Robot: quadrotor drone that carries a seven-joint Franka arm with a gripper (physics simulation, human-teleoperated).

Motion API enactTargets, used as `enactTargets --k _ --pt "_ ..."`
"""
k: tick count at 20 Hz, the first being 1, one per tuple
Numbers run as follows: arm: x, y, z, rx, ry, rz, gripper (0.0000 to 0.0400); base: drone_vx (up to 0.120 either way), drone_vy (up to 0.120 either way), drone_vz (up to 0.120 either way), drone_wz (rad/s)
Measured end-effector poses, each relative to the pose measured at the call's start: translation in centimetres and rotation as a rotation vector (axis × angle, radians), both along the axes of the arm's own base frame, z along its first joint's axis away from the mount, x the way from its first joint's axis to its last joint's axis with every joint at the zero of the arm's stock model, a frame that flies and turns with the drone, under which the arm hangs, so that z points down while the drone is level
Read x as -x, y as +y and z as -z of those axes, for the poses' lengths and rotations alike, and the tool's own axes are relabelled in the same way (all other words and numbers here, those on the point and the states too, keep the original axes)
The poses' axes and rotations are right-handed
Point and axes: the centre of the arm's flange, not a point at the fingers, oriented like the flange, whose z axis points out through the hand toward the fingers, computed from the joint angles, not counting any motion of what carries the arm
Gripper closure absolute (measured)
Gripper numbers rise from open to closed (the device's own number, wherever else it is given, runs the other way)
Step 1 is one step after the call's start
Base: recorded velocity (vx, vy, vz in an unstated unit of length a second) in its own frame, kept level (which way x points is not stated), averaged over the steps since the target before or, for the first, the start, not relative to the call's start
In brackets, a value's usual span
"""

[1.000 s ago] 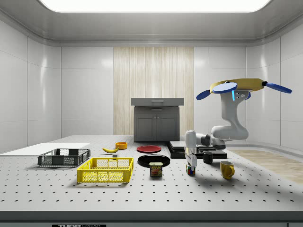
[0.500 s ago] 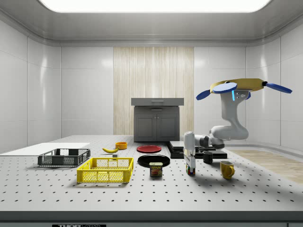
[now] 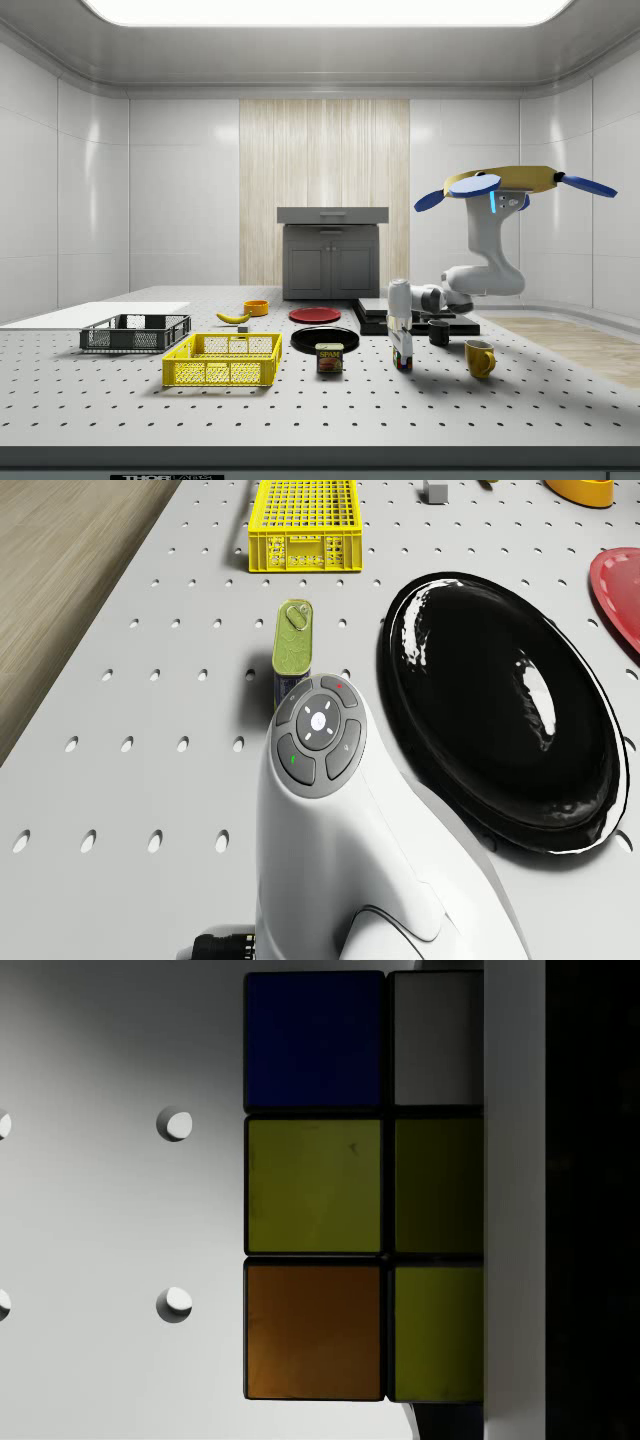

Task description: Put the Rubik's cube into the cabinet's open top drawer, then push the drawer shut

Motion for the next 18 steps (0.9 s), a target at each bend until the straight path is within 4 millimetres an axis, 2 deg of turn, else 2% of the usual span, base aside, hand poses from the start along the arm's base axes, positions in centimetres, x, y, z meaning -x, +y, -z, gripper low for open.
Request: enactTargets --k 6,11,13,18 --pt "0.0 0.0 0.2 0.000 0.000 0.003 0.0070 0.000 0.000 0.000 0.000" --pt "0.0 0.0 1.9 -0.001 0.000 0.001 0.0075 0.000 0.000 0.008 0.000" --pt "0.0 0.0 2.7 -0.002 0.000 0.001 0.0076 0.000 0.000 0.120 0.000" --pt "0.0 0.0 4.0 -0.003 -0.001 0.000 0.0078 0.112 -0.120 0.120 0.000"
